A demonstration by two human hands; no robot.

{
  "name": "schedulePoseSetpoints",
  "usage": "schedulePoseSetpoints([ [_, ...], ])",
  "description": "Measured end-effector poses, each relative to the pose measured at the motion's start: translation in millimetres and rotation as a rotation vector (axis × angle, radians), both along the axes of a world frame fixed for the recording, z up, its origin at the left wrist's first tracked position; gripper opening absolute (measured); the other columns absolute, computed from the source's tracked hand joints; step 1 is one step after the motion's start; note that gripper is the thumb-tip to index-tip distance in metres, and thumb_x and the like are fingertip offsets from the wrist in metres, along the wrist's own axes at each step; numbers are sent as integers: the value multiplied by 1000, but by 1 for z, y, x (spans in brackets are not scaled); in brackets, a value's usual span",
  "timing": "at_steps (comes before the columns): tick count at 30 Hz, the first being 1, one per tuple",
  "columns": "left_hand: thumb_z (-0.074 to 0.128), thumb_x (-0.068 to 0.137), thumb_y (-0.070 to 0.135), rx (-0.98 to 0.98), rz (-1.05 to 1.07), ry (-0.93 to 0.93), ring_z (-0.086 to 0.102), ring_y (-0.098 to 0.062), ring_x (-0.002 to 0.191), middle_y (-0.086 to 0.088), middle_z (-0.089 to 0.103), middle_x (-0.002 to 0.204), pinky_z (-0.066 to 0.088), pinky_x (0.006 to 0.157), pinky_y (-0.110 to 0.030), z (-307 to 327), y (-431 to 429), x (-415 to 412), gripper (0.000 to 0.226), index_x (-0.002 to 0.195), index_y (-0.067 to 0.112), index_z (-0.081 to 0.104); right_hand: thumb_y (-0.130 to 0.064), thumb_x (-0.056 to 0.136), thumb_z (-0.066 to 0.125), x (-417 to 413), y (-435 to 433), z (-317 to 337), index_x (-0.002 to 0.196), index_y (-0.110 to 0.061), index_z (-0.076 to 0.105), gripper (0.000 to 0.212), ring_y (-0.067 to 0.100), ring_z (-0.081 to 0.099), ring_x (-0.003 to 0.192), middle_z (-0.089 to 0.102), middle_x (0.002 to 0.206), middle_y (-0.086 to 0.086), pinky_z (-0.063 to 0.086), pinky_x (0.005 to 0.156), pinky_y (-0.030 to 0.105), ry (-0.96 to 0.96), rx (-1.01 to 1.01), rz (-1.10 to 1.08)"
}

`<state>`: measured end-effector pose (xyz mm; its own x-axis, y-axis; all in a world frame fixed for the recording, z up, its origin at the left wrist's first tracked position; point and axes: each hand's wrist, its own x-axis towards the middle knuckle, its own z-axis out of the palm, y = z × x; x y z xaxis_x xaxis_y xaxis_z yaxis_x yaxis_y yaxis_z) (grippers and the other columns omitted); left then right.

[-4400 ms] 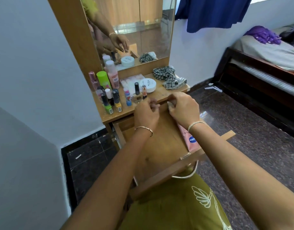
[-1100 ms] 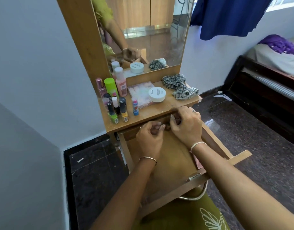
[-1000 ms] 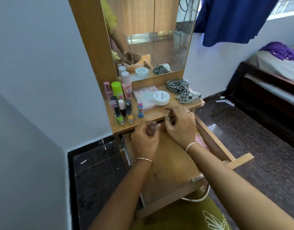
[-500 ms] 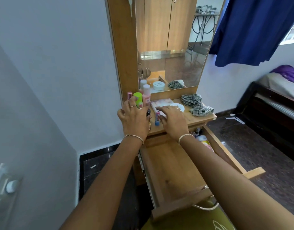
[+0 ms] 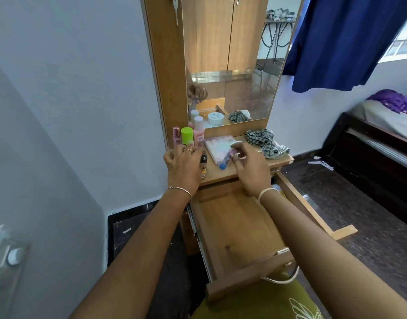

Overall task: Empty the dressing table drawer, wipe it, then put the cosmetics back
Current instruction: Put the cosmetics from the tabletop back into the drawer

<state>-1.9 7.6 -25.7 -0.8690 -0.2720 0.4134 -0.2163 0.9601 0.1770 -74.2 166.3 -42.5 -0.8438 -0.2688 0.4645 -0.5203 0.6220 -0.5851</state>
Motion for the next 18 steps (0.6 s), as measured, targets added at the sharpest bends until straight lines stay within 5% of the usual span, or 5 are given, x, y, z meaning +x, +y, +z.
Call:
schedulePoseSetpoints([
  [6,62,86,18,9,-17,111,50,-27,106,-2,68,97,26,88,-43,5,8,0,21,108,21,63,-13,91,56,24,43,-14,111,-25,63,24,10,63,92,68,101,-10,51,82,29,-153,-310,-163],
  [9,63,87,19,23,-28,134,50,-27,106,-2,69,97,27,88,-44,4,14,1,22,108,21,63,-12,91,58,30,59,-23,109,-22,64,21,-9,61,81,66,94,-10,46,66,7,-202,-354,-205],
  [14,61,88,23,93,-68,148,47,-25,113,-2,67,105,24,90,-42,5,25,2,24,113,23,63,-16,88,61,27,73,-40,105,-30,64,22,12,62,89,67,91,-11,53,83,40,-198,-320,-244],
  [18,59,90,29,98,-148,130,46,-22,114,4,66,108,23,88,-40,5,44,-1,25,114,28,61,-18,88,60,23,87,-43,106,-33,63,23,17,61,93,64,89,-15,52,83,41,-191,-260,-286],
])
